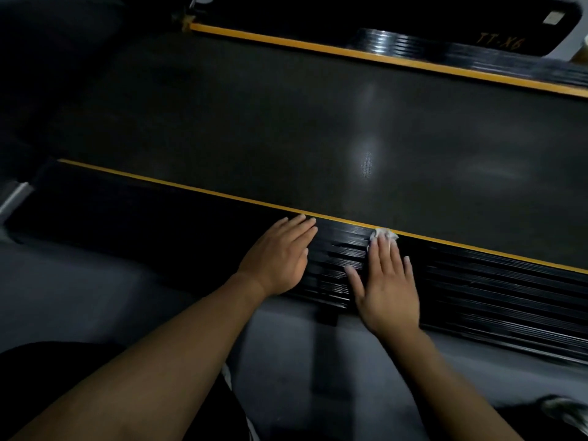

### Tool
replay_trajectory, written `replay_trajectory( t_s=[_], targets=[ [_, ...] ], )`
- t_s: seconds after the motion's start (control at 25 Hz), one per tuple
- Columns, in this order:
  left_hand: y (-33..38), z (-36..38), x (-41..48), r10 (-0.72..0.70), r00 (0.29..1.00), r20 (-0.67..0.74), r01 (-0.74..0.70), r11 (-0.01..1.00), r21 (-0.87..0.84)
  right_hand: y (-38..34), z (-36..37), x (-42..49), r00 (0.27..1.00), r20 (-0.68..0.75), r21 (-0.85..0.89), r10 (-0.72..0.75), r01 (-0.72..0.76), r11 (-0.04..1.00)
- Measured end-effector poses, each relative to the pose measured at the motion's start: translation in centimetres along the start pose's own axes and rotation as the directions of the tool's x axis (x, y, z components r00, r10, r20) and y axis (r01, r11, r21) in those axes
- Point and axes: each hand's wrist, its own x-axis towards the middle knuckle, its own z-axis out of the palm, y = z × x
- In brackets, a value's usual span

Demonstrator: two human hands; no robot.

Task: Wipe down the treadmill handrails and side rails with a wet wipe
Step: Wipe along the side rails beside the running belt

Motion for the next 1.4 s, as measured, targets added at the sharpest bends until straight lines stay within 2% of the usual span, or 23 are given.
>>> replay_trajectory(
  t_s=[0.04,0.12,0.2,0.24,0.32,0.36,0.4,0.56,0.6,0.64,0.72,0.76,0.92,0.96,1.08,1.24,1.28,1.4],
  targets=[
    [-0.1,0.0,0.0,0.004,1.000,-0.003,-0.004,1.000,0.001,-1.1,-0.1,0.3,0.999,0.041,0.024,0.000,-0.001,1.000],
    [-0.1,-0.1,0.0,0.010,1.000,-0.008,-0.010,1.000,0.004,-3.7,0.2,0.5,0.976,0.142,0.041,-0.164,0.160,0.986],
    [0.0,0.0,0.0,0.013,1.000,-0.017,-0.013,1.000,0.005,-3.5,0.1,1.1,0.947,0.149,-0.001,-0.285,0.289,0.957],
    [0.1,0.0,0.0,0.015,1.000,-0.017,-0.015,1.000,0.000,-2.2,0.1,1.7,0.956,0.114,-0.031,-0.269,0.274,0.961],
    [0.1,0.0,-0.1,0.007,1.000,-0.003,-0.007,1.000,-0.006,0.3,-0.4,2.6,0.996,0.047,-0.023,-0.077,0.079,0.997],
    [0.0,0.1,0.0,0.002,1.000,-0.004,-0.002,1.000,-0.006,0.4,-0.5,2.9,0.998,0.063,0.000,0.009,-0.009,1.000],
    [-0.2,0.1,0.0,0.001,1.000,-0.009,-0.001,1.000,-0.007,-0.7,-0.4,2.9,0.994,0.106,0.021,0.022,-0.025,0.999],
    [0.0,-0.1,0.0,0.010,1.000,-0.017,-0.010,1.000,-0.008,-4.7,0.3,2.4,0.941,0.146,0.028,-0.306,0.305,0.952],
    [0.0,-0.1,0.0,0.013,1.000,-0.015,-0.013,1.000,-0.011,-3.7,0.1,2.8,0.937,0.138,0.012,-0.320,0.322,0.947],
    [0.0,0.0,0.0,0.012,1.000,-0.013,-0.012,1.000,-0.013,-2.5,-0.1,3.1,0.955,0.108,-0.003,-0.276,0.277,0.961],
    [-0.1,0.1,0.0,0.001,1.000,-0.004,-0.001,1.000,0.000,-1.5,-0.2,3.0,0.993,0.062,0.016,-0.099,0.098,0.995],
    [-0.2,0.1,0.0,0.000,1.000,-0.007,0.000,1.000,0.003,-2.5,-0.1,2.7,0.994,0.076,0.044,-0.080,0.077,0.996],
    [0.0,-0.1,0.0,0.001,1.000,-0.015,-0.001,1.000,-0.021,-4.9,0.5,2.2,0.929,0.103,0.089,-0.356,0.348,0.933],
    [0.1,-0.1,0.0,0.004,1.000,-0.022,-0.005,1.000,-0.027,-4.0,0.2,2.9,0.930,0.113,0.065,-0.351,0.345,0.936],
    [0.0,-0.1,-0.1,-0.062,0.995,-0.077,0.058,0.997,-0.047,-3.5,-0.1,3.8,0.969,0.114,0.065,-0.219,0.213,0.975],
    [-0.1,0.2,-0.4,-0.144,0.975,-0.169,0.132,0.988,-0.076,-5.5,0.0,2.3,0.874,0.150,0.086,-0.462,0.454,0.887],
    [-0.2,0.3,-0.2,-0.147,0.972,-0.185,0.131,0.987,-0.096,-4.3,0.0,2.7,0.876,0.147,0.058,-0.459,0.456,0.888],
    [-0.5,0.7,-0.3,-0.139,0.973,-0.187,0.124,0.988,-0.090,-3.2,0.0,2.8,0.970,0.088,0.025,-0.224,0.223,0.974]
  ],
)
